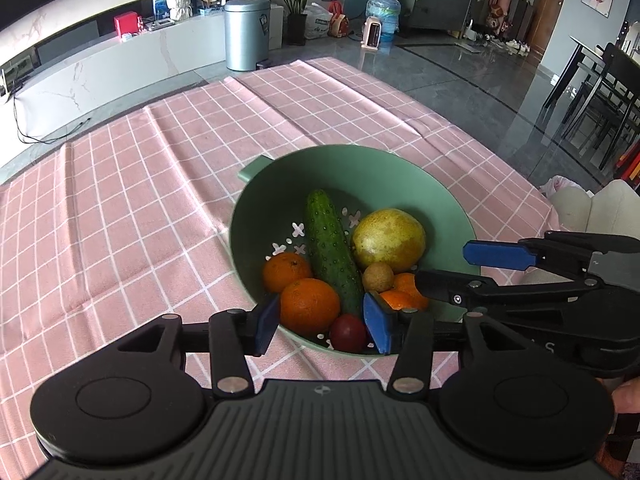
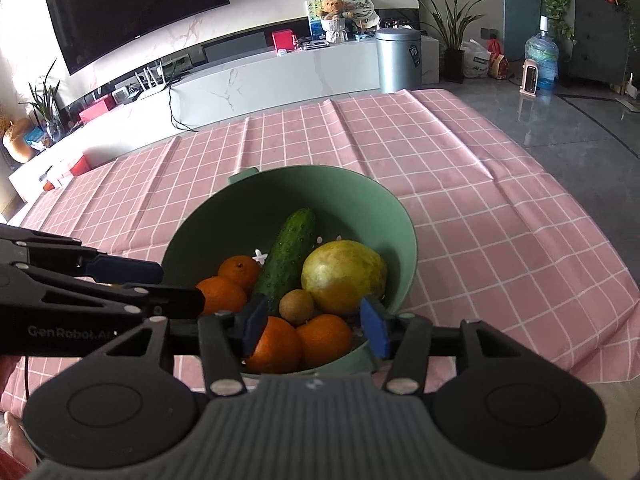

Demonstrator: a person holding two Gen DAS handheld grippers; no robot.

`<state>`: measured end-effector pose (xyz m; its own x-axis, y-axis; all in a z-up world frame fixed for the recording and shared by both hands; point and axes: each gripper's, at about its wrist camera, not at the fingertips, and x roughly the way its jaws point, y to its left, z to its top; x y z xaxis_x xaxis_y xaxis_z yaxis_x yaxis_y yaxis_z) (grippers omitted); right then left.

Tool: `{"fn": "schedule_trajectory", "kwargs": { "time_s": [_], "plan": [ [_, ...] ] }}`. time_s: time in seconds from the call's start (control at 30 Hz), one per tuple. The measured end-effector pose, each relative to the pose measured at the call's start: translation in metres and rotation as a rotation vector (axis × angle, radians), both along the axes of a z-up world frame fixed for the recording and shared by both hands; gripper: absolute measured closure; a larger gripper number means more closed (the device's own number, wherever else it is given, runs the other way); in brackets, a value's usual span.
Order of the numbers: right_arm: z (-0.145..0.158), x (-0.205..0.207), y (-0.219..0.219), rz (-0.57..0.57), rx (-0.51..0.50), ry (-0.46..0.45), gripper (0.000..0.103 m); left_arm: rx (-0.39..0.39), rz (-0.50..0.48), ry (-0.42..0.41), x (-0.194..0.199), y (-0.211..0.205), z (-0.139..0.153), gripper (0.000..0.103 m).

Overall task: Organize fruits
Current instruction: 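Withdraw both tools from the colander toward the last two kiwis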

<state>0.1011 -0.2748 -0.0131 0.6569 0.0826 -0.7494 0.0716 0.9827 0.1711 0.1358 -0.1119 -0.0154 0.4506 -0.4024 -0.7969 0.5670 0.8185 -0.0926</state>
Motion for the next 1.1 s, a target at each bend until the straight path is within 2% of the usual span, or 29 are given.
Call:
{"fn": "schedule_trajectory", "kwargs": {
  "time_s": [0.17, 0.37, 0.53, 0.77, 0.9, 1.0, 1.1],
  "plan": [
    [0.007, -0.012, 0.013, -0.007, 0.007, -0.042, 0.047, -0.029, 0.033, -0.025, -0.008, 0.021, 0.011, 0.039],
    [0.015, -0.024, 0.038, 0.004, 0.034, -0.118, 0.038, -0.072, 0.106, -0.031, -0.015, 0.06, 0.02, 0.039],
    [0.018, -0.03, 0.068, 0.059, 0.036, -0.16, 0.038, -0.081, 0.174, -0.048, -0.022, 0.092, 0.024, 0.041],
    [0.013, -0.03, 0.108, 0.109, -0.013, -0.186, 0.038, -0.097, 0.261, -0.034, -0.026, 0.126, 0.013, 0.047],
    [0.01, -0.029, 0.124, 0.137, -0.046, -0.185, 0.038, -0.157, 0.314, -0.031, -0.027, 0.143, 0.005, 0.048],
    [0.006, -0.028, 0.13, 0.146, -0.057, -0.182, 0.038, -0.231, 0.356, 0.015, -0.022, 0.156, -0.003, 0.048],
    [0.003, -0.026, 0.136, 0.155, -0.06, -0.182, 0.038, -0.241, 0.416, -0.018, -0.02, 0.17, -0.01, 0.048]
  ]
}}
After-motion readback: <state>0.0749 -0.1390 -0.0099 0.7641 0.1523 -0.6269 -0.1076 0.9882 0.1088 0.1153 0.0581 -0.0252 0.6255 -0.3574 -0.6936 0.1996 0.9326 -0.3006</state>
